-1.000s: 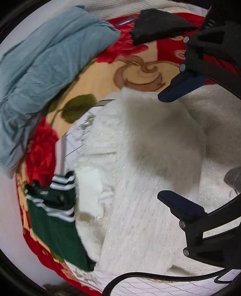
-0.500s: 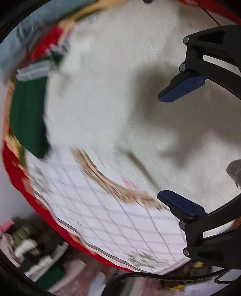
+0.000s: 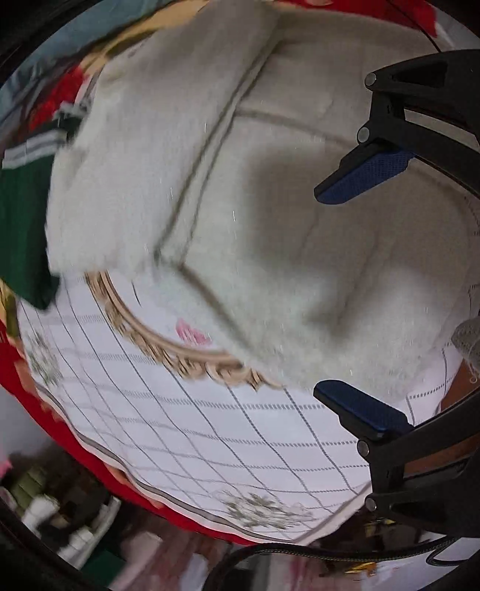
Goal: Fold large clothes
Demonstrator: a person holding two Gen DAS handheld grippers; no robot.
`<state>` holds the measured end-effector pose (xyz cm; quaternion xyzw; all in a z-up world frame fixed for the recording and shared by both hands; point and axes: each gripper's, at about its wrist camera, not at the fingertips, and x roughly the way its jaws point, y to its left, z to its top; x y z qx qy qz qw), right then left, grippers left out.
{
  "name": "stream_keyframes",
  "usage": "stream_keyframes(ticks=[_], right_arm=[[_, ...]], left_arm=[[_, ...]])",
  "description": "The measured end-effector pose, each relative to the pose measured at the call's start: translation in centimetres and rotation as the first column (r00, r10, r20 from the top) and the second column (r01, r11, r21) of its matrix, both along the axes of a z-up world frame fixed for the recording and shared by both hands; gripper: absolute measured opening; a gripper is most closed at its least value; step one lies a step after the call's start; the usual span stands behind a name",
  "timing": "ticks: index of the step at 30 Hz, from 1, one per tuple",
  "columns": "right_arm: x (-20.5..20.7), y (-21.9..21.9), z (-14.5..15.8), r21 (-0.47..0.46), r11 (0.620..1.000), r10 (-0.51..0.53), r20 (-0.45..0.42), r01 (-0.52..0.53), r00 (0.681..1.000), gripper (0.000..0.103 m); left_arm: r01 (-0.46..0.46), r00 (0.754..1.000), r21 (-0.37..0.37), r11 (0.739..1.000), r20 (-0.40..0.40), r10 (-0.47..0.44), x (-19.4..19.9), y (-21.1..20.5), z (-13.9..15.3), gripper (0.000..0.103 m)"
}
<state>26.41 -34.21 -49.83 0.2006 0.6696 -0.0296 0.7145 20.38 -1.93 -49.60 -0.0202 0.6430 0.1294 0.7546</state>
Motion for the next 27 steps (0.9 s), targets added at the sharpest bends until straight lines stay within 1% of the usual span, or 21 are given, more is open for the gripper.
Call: stream_keyframes(ticks=[3,5,6,7,8,10,11,12,13,14,15,16,18,19,20,22,23,24,25,26,27], right_arm=[[-0.6,-1.3,-0.1,0.025,1.000,-0.015,0.002,0.015,1.000,0.038],[-0.1,-3.4,-1.3,0.069,0.997,-0.033,0.006,0.032,0.999,0.038],[0.6,-3.7,-1.9,0.100,0.994,-0.037,0.010,0.036,0.999,0.040],[1.8,-4.0,-3.5,0.141,0.989,-0.040,0.000,0.040,0.999,0.043],[2.7,-3.9,-4.6,0.160,0.986,-0.042,-0.015,0.044,0.999,0.048],[4.3,-3.7,-7.1,0.215,0.976,-0.036,-0.044,0.045,0.998,0.048],[5.1,-3.5,-8.1,0.251,0.967,-0.032,-0.041,0.042,0.999,0.035],[5.7,-3.3,-8.3,0.247,0.969,-0.025,-0.024,0.030,0.999,0.016],[6.4,-3.0,-7.6,0.200,0.980,0.000,0.024,-0.005,1.000,0.011],[6.7,-2.9,-6.7,0.188,0.981,0.023,0.067,-0.035,0.998,0.008],[7.0,-2.7,-5.5,0.180,0.982,0.044,0.113,-0.064,0.993,0.008],[7.3,-2.7,-3.4,0.160,0.981,0.080,0.189,-0.111,0.979,0.008],[7.8,-2.8,-1.7,0.128,0.979,0.125,0.252,-0.161,0.959,0.008],[8.5,-3.0,-1.7,0.098,0.976,0.164,0.254,-0.194,0.953,0.008],[9.0,-3.1,-2.4,0.094,0.972,0.189,0.232,-0.216,0.954,0.008],[10.4,-3.0,-4.9,0.134,0.950,0.266,0.126,-0.282,0.956,0.008],[10.5,-3.2,-5.5,0.163,0.940,0.286,0.094,-0.298,0.954,0.010],[10.4,-3.9,-5.4,0.198,0.931,0.295,0.094,-0.308,0.951,0.016],[10.2,-4.5,-4.8,0.191,0.926,0.310,0.113,-0.327,0.944,0.020],[9.9,-5.1,-4.1,0.181,0.921,0.325,0.132,-0.345,0.936,0.029],[9.4,-5.7,-3.4,0.177,0.917,0.334,0.149,-0.358,0.931,0.036]], left_arm=[[0.046,0.999,0.025,0.999,0.027,-0.047,0.9,-2.5,0.0,0.097],[0.039,0.999,0.022,0.999,0.029,-0.039,1.5,-3.4,-0.5,0.097],[0.020,0.999,0.026,0.999,0.037,-0.021,1.9,-4.0,-0.9,0.097],[0.007,0.999,0.037,0.999,0.035,-0.008,2.3,-4.3,-1.3,0.097],[-0.003,0.999,0.042,0.999,0.035,0.002,2.7,-4.1,-1.6,0.097],[-0.032,0.999,0.086,0.996,0.036,0.029,3.4,-4.9,-2.5,0.097],[-0.048,0.998,0.095,0.994,0.037,0.044,3.7,-4.7,-2.7,0.097],[-0.080,0.996,0.111,0.991,0.046,0.076,3.8,-4.8,-2.9,0.097],[-0.105,0.994,0.130,0.986,0.049,0.100,3.8,-5.0,-2.9,0.097],[-0.131,0.991,0.147,0.981,0.057,0.123,3.6,-5.3,-2.7,0.097],[-0.159,0.986,0.168,0.973,0.068,0.149,3.2,-5.4,-2.6,0.097],[-0.185,0.982,0.191,0.964,0.076,0.174,2.9,-5.7,-2.4,0.097],[-0.232,0.972,0.215,0.949,0.089,0.217,2.3,-6.3,-2.0,0.097],[-0.257,0.966,0.235,0.937,0.095,0.241,2.0,-6.7,-1.8,0.097],[-0.270,0.962,0.247,0.931,0.099,0.253,1.7,-7.0,-1.5,0.097],[-0.308,0.951,0.274,0.911,0.112,0.287,0.9,-8.2,-0.9,0.097],[-0.315,0.949,0.281,0.906,0.114,0.295,0.7,-8.7,-0.7,0.097],[-0.323,0.946,0.298,0.898,0.121,0.301,0.2,-9.6,-0.3,0.097],[-0.320,0.947,0.314,0.894,0.121,0.296,-0.1,-10.5,0.0,0.097],[-0.312,0.950,0.325,0.893,0.117,0.289,-0.3,-10.9,0.1,0.097],[-0.295,0.955,0.339,0.893,0.105,0.276,-0.8,-12.2,0.2,0.097]])
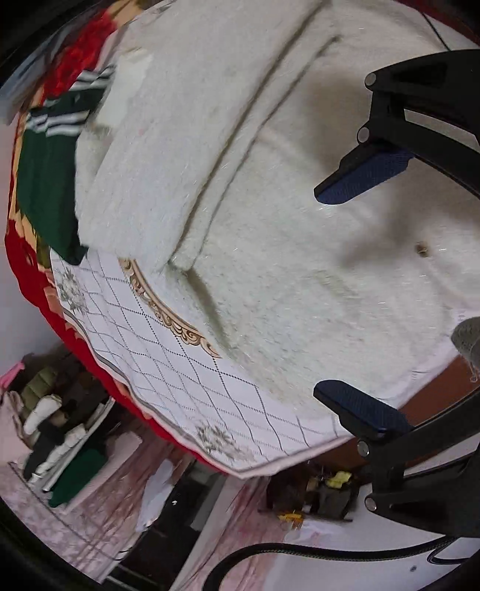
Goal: Fold large clothes
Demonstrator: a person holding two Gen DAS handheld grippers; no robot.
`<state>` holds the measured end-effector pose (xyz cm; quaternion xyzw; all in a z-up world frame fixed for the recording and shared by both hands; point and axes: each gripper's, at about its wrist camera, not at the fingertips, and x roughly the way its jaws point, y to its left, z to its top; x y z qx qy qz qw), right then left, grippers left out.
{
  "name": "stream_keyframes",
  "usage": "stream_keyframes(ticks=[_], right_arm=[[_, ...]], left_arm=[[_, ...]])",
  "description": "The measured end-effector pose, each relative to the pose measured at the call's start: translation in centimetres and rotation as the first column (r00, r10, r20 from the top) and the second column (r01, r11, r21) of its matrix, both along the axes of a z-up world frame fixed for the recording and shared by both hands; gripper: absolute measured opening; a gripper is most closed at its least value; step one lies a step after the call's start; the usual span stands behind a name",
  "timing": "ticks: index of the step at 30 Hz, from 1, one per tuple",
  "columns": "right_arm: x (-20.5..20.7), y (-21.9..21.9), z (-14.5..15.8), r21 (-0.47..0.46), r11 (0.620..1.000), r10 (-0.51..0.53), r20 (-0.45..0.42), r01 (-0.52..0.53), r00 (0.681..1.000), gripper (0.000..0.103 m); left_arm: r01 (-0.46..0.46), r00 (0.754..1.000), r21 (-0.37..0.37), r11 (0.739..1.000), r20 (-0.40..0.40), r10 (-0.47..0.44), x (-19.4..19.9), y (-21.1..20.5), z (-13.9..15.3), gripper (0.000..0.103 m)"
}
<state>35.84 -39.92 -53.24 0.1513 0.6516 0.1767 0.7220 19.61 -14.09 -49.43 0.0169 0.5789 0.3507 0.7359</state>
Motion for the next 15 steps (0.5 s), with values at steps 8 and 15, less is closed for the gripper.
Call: stream_keyframes(ticks=[8,15], right_arm=[[-5.1,-9.8,4.3,0.004,0.999,0.045,0.020,-0.045,0.999,0.058],[-8.6,-17.9,3.2,-0.116,0.993,0.021,-0.064,-0.029,0.998,0.059]], left_arm=[[0.165,0.982,-0.027,0.986,-0.085,-0.167,-2.6,-9.3,-0.2,0.097],[0.344,0.920,-0.092,0.935,-0.168,-0.355,-5.8,-19.1,-1.4,0.097]])
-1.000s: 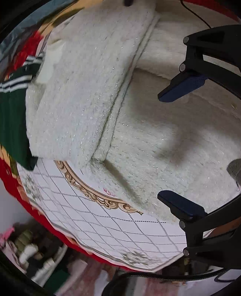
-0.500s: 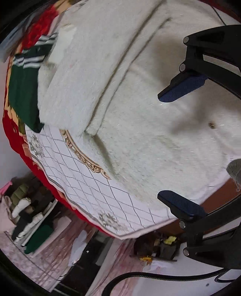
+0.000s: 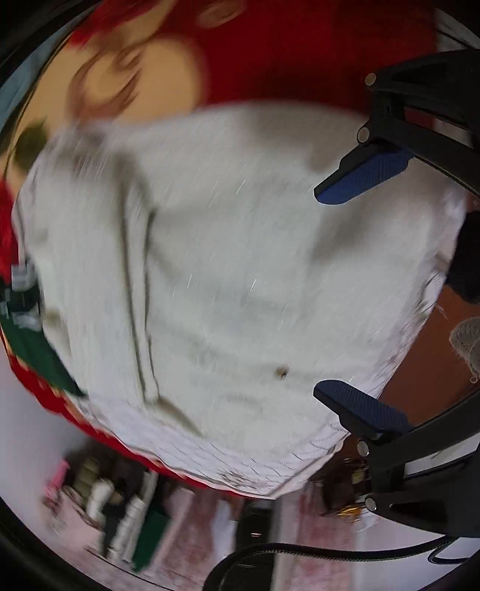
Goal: Fold large clothes
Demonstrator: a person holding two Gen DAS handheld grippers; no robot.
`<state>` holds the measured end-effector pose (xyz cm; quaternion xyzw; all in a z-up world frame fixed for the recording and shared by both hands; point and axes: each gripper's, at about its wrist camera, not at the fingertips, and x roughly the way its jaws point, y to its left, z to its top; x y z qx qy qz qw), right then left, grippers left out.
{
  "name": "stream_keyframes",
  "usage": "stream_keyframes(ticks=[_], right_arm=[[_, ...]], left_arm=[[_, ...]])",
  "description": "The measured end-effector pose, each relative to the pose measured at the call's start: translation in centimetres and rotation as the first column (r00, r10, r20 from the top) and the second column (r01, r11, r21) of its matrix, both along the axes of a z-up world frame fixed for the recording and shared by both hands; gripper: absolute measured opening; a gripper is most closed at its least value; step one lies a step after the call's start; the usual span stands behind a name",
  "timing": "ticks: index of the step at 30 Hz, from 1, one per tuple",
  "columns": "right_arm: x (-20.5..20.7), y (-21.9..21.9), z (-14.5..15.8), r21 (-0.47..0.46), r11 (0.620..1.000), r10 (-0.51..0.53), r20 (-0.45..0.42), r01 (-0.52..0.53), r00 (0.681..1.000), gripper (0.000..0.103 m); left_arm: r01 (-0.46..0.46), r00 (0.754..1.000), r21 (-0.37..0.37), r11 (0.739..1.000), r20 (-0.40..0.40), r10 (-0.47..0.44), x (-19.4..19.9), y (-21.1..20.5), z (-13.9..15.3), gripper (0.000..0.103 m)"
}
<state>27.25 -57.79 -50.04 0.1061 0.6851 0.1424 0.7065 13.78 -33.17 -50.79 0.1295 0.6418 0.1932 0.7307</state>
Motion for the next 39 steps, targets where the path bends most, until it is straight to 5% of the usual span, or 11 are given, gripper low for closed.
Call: stream_keyframes(ticks=[7,13,20,25,32,33,34,35,37,39], right_arm=[[-1.1,-2.4,-3.4,-0.047,0.999,-0.027,-0.075,0.023,0.997,0.059],[-0.5,-0.7,-4.4,-0.040,0.999,0.004,-0.093,-0.008,0.996,0.059],[0.4,1.0,-4.3,-0.001,1.000,0.012,-0.105,-0.012,0.994,0.059],[1.3,1.7,-4.0,0.016,1.000,0.022,-0.106,-0.020,0.994,0.059],[2.1,1.8,-4.5,-0.003,1.000,0.022,-0.114,-0.023,0.993,0.059],[2.2,1.8,-4.7,-0.003,1.000,0.021,-0.114,-0.022,0.993,0.059],[2.4,2.0,-4.9,-0.005,1.000,0.021,-0.115,-0.022,0.993,0.059],[2.6,2.2,-5.2,-0.004,1.000,0.024,-0.116,-0.025,0.993,0.059],[3.1,3.1,-6.1,0.011,0.999,0.035,-0.127,-0.034,0.991,0.059],[3.7,4.0,-7.1,0.045,0.998,0.039,-0.141,-0.033,0.989,0.059]], left_arm=[[0.283,0.957,0.140,0.949,-0.105,-0.270,-1.5,-7.3,-4.4,0.097],[0.325,0.944,0.341,0.882,-0.177,-0.279,-0.6,-7.0,-8.5,0.097],[0.077,0.996,0.345,0.936,-0.077,-0.053,0.7,-5.2,-7.6,0.099],[0.050,0.994,0.258,0.965,-0.103,-0.025,0.2,-5.9,-7.9,0.098],[-0.009,0.991,0.236,0.972,-0.127,0.040,1.0,-5.3,-10.3,0.096],[-0.030,0.993,0.224,0.974,-0.103,0.055,1.3,-4.7,-10.1,0.083],[-0.050,0.995,0.213,0.976,-0.074,0.067,1.4,-4.2,-9.6,0.043],[-0.069,0.994,0.192,0.979,-0.064,0.083,1.5,-3.8,-9.5,0.028],[-0.123,0.992,0.127,0.984,-0.025,0.127,1.4,-3.3,-8.8,0.015],[-0.166,0.986,0.091,0.982,0.020,0.165,1.1,-2.4,-7.6,0.013]])
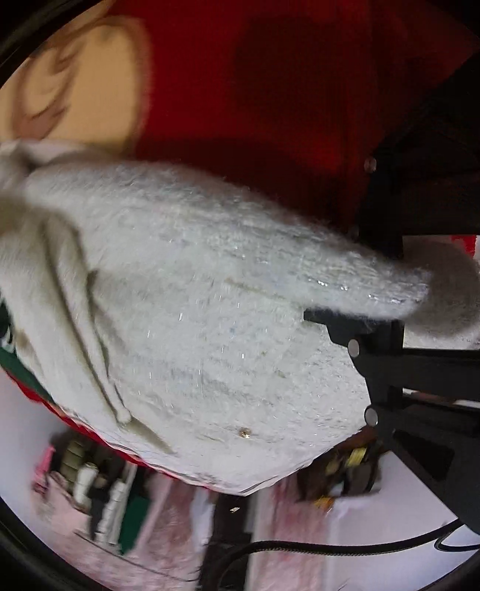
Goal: Fold large clothes
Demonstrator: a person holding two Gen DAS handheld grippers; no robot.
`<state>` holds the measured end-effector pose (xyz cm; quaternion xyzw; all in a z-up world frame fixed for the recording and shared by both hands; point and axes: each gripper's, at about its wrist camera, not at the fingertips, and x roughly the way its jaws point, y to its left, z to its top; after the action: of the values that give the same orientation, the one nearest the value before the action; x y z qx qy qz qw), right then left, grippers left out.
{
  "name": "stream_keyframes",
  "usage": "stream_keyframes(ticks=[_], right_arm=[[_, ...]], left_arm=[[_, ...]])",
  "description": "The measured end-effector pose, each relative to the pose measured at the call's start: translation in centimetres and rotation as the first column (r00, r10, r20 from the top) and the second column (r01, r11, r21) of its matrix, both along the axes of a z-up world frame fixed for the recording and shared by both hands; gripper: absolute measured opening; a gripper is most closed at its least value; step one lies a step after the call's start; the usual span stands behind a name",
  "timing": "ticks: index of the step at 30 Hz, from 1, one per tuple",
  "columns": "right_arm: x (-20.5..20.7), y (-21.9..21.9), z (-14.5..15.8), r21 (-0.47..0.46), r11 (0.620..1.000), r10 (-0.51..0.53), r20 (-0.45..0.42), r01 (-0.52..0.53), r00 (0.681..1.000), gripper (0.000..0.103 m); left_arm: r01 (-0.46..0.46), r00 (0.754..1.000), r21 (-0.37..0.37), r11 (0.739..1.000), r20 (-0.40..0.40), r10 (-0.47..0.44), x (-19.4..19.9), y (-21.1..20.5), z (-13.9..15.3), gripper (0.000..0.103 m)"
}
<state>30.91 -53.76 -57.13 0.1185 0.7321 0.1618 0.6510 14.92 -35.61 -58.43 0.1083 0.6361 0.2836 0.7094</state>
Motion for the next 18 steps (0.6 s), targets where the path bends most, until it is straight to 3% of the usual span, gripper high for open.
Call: stream_keyframes(ticks=[2,3,4,6,9,13,18], right_arm=[[1.0,1.5,-1.3,0.091,0.996,-0.007,-0.024,0.009,1.000,0.063],[1.4,2.1,-1.7,0.131,0.991,-0.011,-0.026,0.014,1.000,0.075],[2.2,3.3,-2.2,0.205,0.979,-0.017,-0.026,0.023,0.999,0.080],[3.0,4.6,-2.7,0.297,0.954,-0.034,-0.030,0.042,0.999,0.083],[4.8,6.9,-4.3,0.447,0.885,-0.096,-0.094,0.128,0.991,0.083],[6.5,9.1,-6.5,0.485,0.852,-0.134,-0.160,0.197,0.978,0.086],[7.4,10.1,-5.4,0.432,0.882,-0.154,-0.118,0.190,0.981,0.086]], left_arm=[[-0.033,0.998,0.006,0.999,0.046,0.033,-0.2,0.9,1.2,0.013],[-0.054,0.996,0.004,0.999,0.069,0.054,-0.2,1.3,1.8,0.013],[-0.068,0.994,0.003,0.998,0.083,0.067,-0.1,1.6,2.2,0.012],[-0.106,0.989,-0.019,0.994,0.098,0.107,0.0,2.2,2.6,0.012],[-0.144,0.983,-0.042,0.989,0.106,0.147,0.2,2.7,2.6,0.012],[-0.171,0.978,-0.082,0.982,0.103,0.179,0.3,2.8,2.6,0.012],[-0.188,0.973,-0.159,0.969,0.101,0.206,-0.2,3.5,3.2,0.013]])
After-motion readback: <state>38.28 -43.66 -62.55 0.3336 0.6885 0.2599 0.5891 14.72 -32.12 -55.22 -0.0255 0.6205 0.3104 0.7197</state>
